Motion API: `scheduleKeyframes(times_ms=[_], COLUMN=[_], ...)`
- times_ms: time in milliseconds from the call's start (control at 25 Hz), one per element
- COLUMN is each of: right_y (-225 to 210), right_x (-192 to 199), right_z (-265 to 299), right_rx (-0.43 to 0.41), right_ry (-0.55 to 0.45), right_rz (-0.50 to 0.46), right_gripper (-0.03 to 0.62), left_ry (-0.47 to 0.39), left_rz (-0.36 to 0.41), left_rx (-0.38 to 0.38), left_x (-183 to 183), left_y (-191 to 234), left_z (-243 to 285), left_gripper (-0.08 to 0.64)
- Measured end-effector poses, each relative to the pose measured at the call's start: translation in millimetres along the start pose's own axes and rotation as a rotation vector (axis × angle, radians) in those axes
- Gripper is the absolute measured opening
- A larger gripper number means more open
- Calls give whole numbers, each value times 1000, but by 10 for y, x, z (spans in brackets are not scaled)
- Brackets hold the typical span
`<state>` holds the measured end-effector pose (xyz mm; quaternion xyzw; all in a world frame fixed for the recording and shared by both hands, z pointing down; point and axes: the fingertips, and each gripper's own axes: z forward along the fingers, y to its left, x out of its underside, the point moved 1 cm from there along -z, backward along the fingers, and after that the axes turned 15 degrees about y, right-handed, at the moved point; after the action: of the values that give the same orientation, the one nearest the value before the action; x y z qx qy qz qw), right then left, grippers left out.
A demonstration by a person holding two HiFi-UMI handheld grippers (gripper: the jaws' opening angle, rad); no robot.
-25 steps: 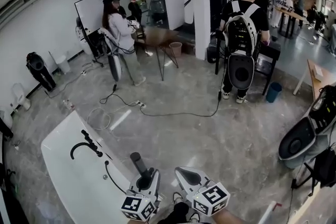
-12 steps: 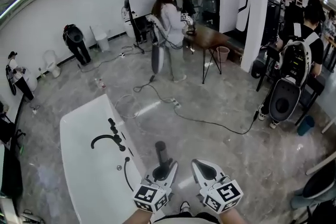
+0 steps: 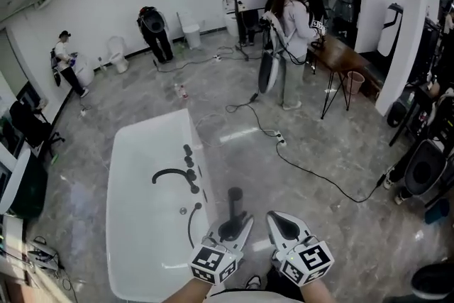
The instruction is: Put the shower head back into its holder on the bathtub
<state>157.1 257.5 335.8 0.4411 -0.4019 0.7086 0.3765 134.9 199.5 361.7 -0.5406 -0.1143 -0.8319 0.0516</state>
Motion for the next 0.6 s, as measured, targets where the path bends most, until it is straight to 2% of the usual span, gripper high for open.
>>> scheduleKeyframes(times_ms=[600], right_y=[-550], right_x=[-277], right_z=[1045], right_rx=[-307], right_ry=[125], right_rz=[-76], right_gripper=[14], left_ry=[-44], left_rz=[-143], left_rx=[-321], left_x=[-312], left_y=[882], left_z=[432], left_gripper=[71])
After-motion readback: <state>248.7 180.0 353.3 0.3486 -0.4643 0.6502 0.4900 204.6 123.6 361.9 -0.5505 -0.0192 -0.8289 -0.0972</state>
